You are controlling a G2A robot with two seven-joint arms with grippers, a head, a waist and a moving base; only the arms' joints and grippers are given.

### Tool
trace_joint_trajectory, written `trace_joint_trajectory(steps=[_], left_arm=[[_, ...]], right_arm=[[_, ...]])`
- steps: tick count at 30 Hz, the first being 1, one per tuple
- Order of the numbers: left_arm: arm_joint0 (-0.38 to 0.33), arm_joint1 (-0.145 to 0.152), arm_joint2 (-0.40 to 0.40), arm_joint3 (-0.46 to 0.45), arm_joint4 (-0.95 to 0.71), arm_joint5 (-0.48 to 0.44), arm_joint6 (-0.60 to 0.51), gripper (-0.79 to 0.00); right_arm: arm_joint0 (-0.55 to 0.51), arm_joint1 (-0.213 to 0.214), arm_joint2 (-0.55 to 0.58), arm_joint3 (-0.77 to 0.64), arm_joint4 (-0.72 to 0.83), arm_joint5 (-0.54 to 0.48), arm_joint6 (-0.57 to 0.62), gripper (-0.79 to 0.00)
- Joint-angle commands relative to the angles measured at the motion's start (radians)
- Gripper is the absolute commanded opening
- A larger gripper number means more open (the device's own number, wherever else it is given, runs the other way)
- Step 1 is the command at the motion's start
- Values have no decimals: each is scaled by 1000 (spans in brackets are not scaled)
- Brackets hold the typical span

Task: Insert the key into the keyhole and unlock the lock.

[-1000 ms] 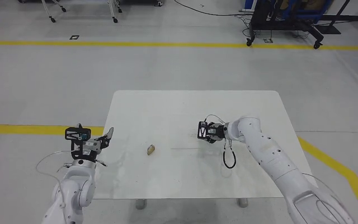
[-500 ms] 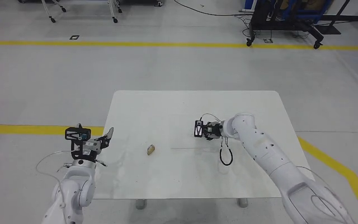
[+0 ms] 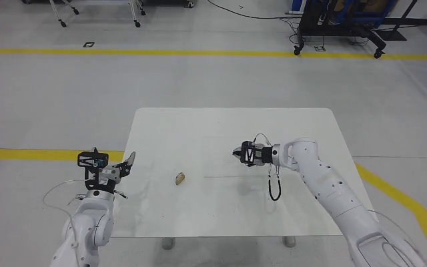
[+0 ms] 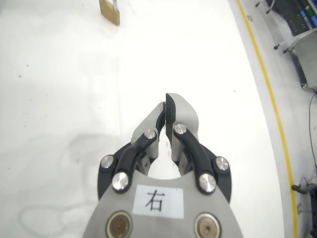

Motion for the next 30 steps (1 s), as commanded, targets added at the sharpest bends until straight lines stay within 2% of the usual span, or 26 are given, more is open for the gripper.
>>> trace_joint_trajectory(steps=[1, 2, 17, 19, 21, 23, 25, 27, 30], left_arm=[[0, 0, 0, 0, 0, 0, 0, 0], [0, 0, 0, 0, 0, 0, 0, 0], [0, 0, 0, 0, 0, 0, 0, 0], [-3, -2, -7, -19, -53, -15, 17, 0], [-7, -6, -1, -41, -181, -90, 18, 0], [-28, -7, 12, -53, -335, -208, -42, 0], [-62, -9, 16, -55, -420, -200, -127, 0], [-67, -8, 23, -62, -426, -212, -150, 0], [-67, -8, 23, -62, -426, -212, -150, 0]], right_arm=[[-41, 13, 75, 24, 147, -48, -135, -785], [-66, 15, 93, 48, 255, -48, -197, -785], [-66, 15, 93, 48, 255, -48, -197, -785], [-69, 14, 91, 45, 261, -48, -198, -785], [-80, 9, 83, 44, 329, -48, -206, -785], [-73, 3, 55, 65, 460, -48, -209, -785], [-54, 1, 22, 86, 589, -48, -178, -785], [-45, 8, -16, 81, 704, -48, -148, -785], [-45, 8, -16, 81, 704, -48, -148, -785]])
